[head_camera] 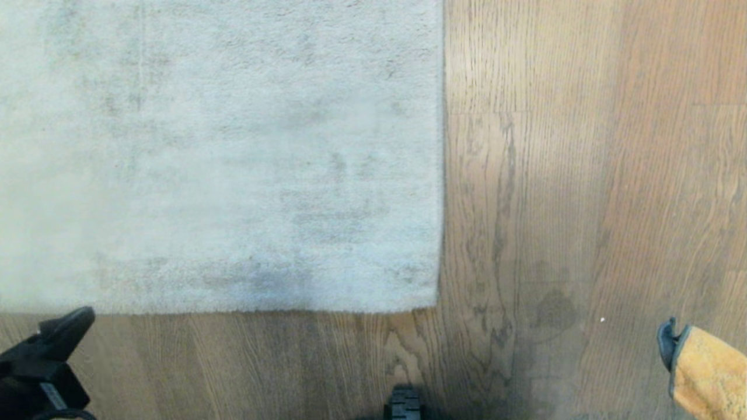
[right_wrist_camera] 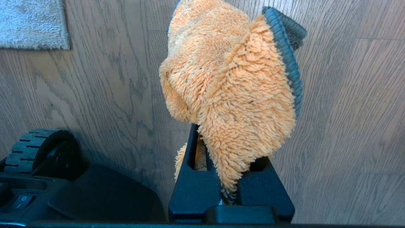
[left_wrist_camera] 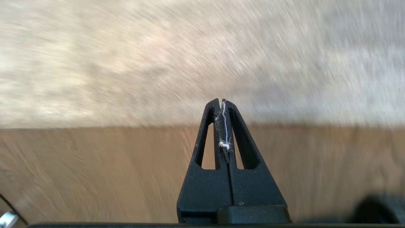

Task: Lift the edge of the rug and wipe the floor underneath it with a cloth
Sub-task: Put down the rag

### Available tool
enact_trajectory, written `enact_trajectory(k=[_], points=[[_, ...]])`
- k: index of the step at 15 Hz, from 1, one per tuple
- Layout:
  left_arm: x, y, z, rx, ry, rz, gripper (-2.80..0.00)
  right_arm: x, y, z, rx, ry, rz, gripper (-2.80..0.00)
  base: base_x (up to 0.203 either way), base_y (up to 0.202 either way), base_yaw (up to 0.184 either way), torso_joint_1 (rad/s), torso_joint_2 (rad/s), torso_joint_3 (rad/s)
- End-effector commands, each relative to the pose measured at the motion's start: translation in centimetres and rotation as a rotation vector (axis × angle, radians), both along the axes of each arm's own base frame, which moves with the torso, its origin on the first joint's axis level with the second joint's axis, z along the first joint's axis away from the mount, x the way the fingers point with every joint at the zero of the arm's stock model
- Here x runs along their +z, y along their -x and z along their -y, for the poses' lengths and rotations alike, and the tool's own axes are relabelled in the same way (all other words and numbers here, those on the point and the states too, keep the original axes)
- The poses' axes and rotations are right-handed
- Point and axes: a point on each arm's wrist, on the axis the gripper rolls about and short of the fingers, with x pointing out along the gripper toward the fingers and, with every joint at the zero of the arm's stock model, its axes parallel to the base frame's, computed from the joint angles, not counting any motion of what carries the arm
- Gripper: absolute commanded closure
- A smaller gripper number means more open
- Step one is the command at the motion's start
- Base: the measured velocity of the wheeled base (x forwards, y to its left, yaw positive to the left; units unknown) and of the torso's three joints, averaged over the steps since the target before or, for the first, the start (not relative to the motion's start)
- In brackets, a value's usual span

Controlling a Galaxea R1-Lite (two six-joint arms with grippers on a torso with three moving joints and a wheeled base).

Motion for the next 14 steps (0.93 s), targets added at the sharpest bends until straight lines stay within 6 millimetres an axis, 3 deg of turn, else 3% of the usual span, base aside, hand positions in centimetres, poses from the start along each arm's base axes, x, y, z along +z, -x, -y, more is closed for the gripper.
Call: enact_trajectory(k=[1,9,14], points=[[-0.5,1.6,-0.9,0.025,0.027,0.092,0.0,0.0,0.0,0.0,0.001,0.001,-0.002,0.0,0.0,0.0,0.0,0.0,0.0,0.0],[-1.9,5.4,-1.5,0.044,0.047,0.233,0.0,0.0,0.0,0.0,0.001,0.001,-0.002,0.0,0.0,0.0,0.0,0.0,0.0,0.0],[-3.2,7.1,-1.5,-0.043,0.06,0.24,0.0,0.0,0.0,0.0,0.001,0.001,-0.002,0.0,0.0,0.0,0.0,0.0,0.0,0.0]])
